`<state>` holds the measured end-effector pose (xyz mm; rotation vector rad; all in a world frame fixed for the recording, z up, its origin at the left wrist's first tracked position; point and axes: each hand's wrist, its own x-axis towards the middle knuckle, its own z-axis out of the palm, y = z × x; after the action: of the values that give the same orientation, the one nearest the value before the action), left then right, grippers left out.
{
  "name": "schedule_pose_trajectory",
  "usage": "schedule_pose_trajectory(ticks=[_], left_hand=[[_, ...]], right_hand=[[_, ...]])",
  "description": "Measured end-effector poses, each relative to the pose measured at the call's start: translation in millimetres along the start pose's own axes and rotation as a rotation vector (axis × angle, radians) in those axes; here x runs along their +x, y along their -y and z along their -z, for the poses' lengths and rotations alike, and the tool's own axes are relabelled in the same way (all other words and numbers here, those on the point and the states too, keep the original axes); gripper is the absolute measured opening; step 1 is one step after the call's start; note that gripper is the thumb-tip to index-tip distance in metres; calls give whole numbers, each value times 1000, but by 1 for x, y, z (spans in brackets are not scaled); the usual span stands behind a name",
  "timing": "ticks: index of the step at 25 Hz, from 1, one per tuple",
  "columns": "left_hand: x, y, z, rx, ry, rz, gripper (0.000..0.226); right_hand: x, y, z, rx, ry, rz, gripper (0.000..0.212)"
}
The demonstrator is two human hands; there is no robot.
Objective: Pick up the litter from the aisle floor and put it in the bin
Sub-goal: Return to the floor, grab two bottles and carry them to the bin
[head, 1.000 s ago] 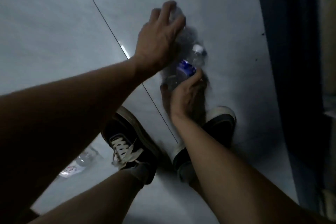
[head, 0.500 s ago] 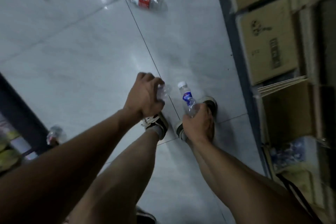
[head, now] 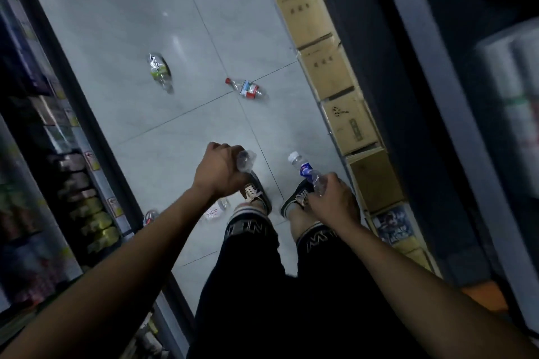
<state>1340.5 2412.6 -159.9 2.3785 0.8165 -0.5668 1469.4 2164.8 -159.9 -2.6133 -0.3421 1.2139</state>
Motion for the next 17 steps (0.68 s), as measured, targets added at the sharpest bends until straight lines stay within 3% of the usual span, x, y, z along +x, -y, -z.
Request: schedule_pose_trajectory(ticks=[7, 12, 17], left_hand=[[-49, -50, 44, 36, -43, -161, 38], [-49, -49, 43, 168, 131, -394, 39], [-45, -82, 41, 381, 249, -684, 47]], right_hand=[[-100, -24, 46, 104, -169, -60, 31], [-167, -45, 11, 339, -265, -316, 38], [-246, -63, -48, 547, -510, -578, 33]])
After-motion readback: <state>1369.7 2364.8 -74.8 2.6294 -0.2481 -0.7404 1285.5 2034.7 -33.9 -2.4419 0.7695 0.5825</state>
